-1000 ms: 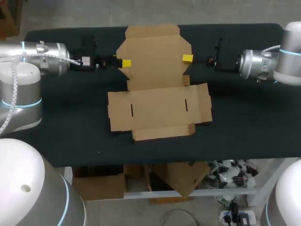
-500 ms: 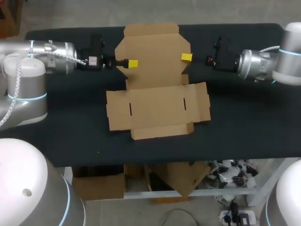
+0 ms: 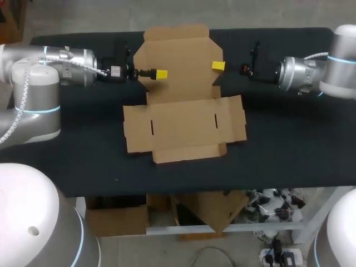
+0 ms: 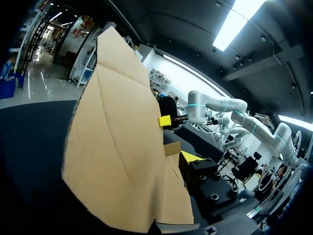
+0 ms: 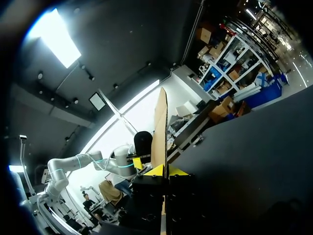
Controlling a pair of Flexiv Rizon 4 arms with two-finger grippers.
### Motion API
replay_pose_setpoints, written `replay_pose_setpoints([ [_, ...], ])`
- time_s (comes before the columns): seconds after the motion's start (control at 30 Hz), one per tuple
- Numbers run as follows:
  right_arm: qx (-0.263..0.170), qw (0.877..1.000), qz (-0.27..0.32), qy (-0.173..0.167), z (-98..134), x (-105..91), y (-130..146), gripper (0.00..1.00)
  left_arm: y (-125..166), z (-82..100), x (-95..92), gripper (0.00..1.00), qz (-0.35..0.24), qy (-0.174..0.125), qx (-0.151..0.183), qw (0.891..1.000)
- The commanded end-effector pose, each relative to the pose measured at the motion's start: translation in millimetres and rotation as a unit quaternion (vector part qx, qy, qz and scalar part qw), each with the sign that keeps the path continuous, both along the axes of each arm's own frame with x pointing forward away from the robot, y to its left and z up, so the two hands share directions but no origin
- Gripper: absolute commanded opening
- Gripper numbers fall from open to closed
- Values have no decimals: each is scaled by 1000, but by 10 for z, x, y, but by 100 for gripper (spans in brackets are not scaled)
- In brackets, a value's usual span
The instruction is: Assemble the packaging by folding the flat box into shape, placing the metal phone stand inside, and closing the box properly
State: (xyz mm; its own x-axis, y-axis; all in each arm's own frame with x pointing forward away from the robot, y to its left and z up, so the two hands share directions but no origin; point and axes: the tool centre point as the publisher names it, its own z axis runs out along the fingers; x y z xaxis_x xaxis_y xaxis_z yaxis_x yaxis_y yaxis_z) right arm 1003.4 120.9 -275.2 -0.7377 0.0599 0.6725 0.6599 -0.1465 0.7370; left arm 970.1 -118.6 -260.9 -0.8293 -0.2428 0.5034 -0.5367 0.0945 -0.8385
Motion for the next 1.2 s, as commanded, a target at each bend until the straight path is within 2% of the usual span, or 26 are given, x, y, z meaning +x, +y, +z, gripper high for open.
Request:
replay_pose_setpoints([
  [0.03, 5, 1000, 4, -3, -13, 24, 7, 0, -3, -18, 25, 50, -6, 1, -3, 1000],
  [0.4, 6, 1000, 7, -7, 12, 18, 42, 0, -29, -26, 15, 40, -12, 1, -6, 1000],
  [0.7, 7, 1000, 9, -8, 16, 15, 49, 0, -34, -21, 5, 21, -14, 0, -9, 1000],
  [1.2, 9, 1000, 8, -10, 21, -5, 48, 0, -68, -16, -12, 1, -21, -2, -13, 1000],
])
